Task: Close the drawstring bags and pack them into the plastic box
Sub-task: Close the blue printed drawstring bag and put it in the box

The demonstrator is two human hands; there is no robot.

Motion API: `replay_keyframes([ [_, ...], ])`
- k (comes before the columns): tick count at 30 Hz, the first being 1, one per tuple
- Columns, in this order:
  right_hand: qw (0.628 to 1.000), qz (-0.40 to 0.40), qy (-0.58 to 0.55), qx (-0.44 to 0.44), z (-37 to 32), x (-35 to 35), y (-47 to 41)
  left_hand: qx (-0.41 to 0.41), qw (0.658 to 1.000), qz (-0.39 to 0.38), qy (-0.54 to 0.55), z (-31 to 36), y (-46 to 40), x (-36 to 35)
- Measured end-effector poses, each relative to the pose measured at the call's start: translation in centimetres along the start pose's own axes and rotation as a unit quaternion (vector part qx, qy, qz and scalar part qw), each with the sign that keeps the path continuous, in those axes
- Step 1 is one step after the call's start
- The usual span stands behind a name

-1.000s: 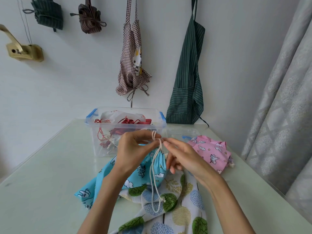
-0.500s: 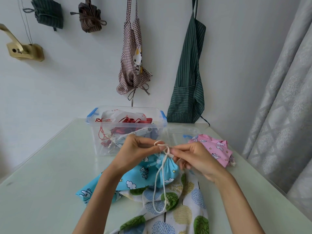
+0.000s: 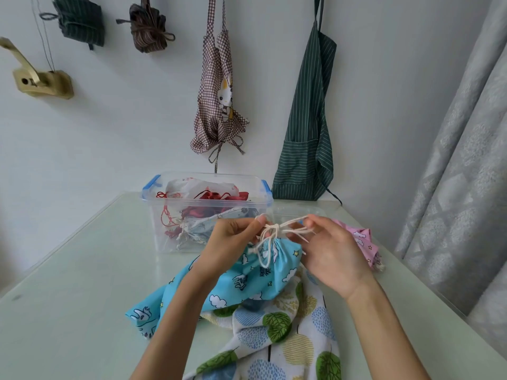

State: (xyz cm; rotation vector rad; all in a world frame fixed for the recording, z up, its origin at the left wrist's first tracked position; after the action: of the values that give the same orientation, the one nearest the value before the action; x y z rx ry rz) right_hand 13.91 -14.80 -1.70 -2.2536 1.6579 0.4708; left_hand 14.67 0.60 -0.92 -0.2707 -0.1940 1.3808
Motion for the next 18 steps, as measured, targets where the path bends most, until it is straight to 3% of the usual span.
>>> replay_keyframes([
  [3, 0.998, 0.027, -0.039, 0.028, -0.6, -0.1, 0.1, 0.002, 1.000, 0.016, 0.004, 0.4, 0.1, 0.1],
  [6, 0.992, 0.103, 0.008, 0.077, -1.4, 1.1, 0.1, 0.007, 0.999, 0.040, 0.007, 0.6, 0.2, 0.4],
  [8, 0.979, 0.138, 0.104, 0.112, -2.4, 1.4, 0.6, 0.009, 0.999, 0.050, 0.013, 0.5, 0.2, 0.3],
  [10, 0.905, 0.210, 0.327, 0.171, -4.1, 1.4, 1.7, 0.013, 0.998, 0.065, 0.014, 0.5, 0.2, 0.5],
  [13, 0.708, 0.314, 0.602, 0.196, -6.2, 1.8, 3.3, 0.021, 0.997, 0.071, 0.020, 0.3, 0.1, 0.9],
  [14, 0.669, 0.323, 0.650, 0.159, -6.4, 2.2, 3.5, 0.024, 0.997, 0.066, 0.020, 0.4, 0.1, 0.8],
  [16, 0.659, 0.297, 0.683, 0.103, -6.1, 2.8, 3.1, 0.024, 0.998, 0.047, 0.018, 0.5, 0.1, 0.4],
  [18, 0.708, 0.238, 0.654, 0.115, -5.8, 2.4, 2.6, 0.020, 0.999, 0.029, 0.018, 0.6, 0.1, -0.1],
])
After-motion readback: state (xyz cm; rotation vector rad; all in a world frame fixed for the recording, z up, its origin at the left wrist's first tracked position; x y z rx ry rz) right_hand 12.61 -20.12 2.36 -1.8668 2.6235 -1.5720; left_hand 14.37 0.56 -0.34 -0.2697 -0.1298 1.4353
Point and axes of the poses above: each hand's wrist, its own y-axis away from the middle knuckle, its own x-axis out of the back of the hand, z = x × y, the point moved 6 cm from there along -y, towards the middle knuckle, and after that the axes turned 6 degrees about y, right-handed, at the moved point
